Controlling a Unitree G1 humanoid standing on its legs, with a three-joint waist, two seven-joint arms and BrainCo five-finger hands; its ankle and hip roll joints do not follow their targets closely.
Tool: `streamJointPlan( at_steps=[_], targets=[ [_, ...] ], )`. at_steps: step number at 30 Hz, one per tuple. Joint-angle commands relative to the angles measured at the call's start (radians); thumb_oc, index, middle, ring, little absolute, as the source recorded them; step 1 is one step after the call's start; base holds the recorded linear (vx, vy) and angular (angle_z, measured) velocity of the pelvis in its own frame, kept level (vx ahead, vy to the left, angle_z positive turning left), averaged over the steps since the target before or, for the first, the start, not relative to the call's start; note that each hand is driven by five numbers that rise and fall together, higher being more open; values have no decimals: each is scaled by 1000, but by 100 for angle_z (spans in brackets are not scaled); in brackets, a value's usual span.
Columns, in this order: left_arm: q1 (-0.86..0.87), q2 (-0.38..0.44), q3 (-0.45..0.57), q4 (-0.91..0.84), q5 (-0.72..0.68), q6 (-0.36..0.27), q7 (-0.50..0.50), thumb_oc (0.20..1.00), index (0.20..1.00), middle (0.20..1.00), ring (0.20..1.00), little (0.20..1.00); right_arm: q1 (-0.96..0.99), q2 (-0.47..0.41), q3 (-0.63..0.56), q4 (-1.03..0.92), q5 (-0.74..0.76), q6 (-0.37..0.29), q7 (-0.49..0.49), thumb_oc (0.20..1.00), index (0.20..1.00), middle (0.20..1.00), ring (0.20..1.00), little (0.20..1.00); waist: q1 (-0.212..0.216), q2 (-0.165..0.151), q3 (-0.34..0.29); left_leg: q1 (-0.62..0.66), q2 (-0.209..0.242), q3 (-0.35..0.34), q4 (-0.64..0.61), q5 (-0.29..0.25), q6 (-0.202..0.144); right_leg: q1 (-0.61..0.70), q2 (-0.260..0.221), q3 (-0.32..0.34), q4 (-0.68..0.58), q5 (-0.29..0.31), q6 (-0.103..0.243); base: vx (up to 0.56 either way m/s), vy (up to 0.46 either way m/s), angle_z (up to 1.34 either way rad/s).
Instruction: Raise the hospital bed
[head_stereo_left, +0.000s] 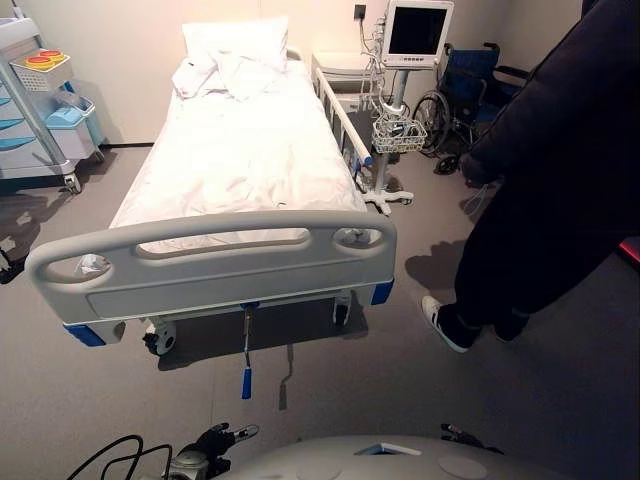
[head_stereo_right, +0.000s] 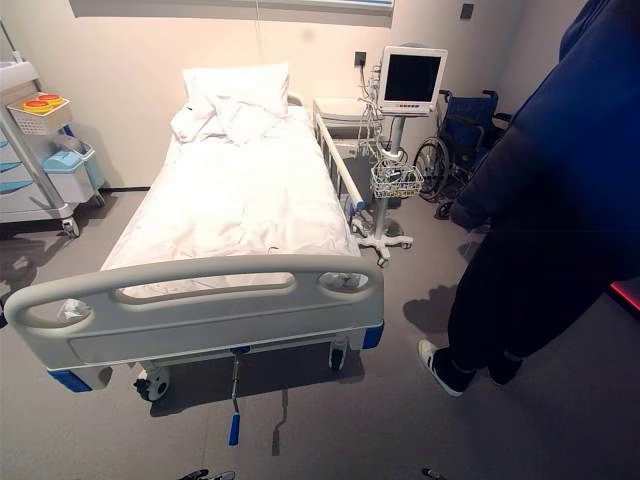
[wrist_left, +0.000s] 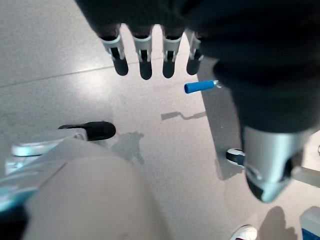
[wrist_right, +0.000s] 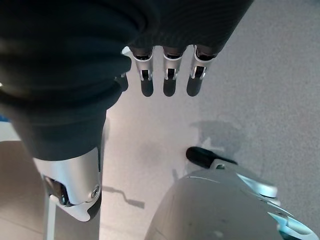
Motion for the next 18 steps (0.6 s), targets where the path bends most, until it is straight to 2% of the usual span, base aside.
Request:
streamJointPlan(
  at_steps=[1,13,18],
  targets=[
    [-57,-28,33,68,39,-5,-9,1000,1000,1000,1000,1000,-87,-17,34,53,-10,1,7,1000,1000,1000,1000,1000,-11,3,1,-18,-56,11,0,15,13,36,-5,-16,83,-50,80,0,0,0],
    [-77,-25,20,50,40,-10,8,1000,1000,1000,1000,1000,-101,-29,31,49,-4,8,3,1000,1000,1000,1000,1000,-14,5,29,-46,-55,8,0,22,15,3,-6,-16,90,-49,81,0,0,0],
    [-114,-27,-8,39,45,-14,30,1000,1000,1000,1000,1000,-133,-40,40,27,11,3,-7,1000,1000,1000,1000,1000,-19,7,69,-93,-54,7,0,39,16,-49,-5,-16,105,-43,80,-59,6,-3]
  ],
)
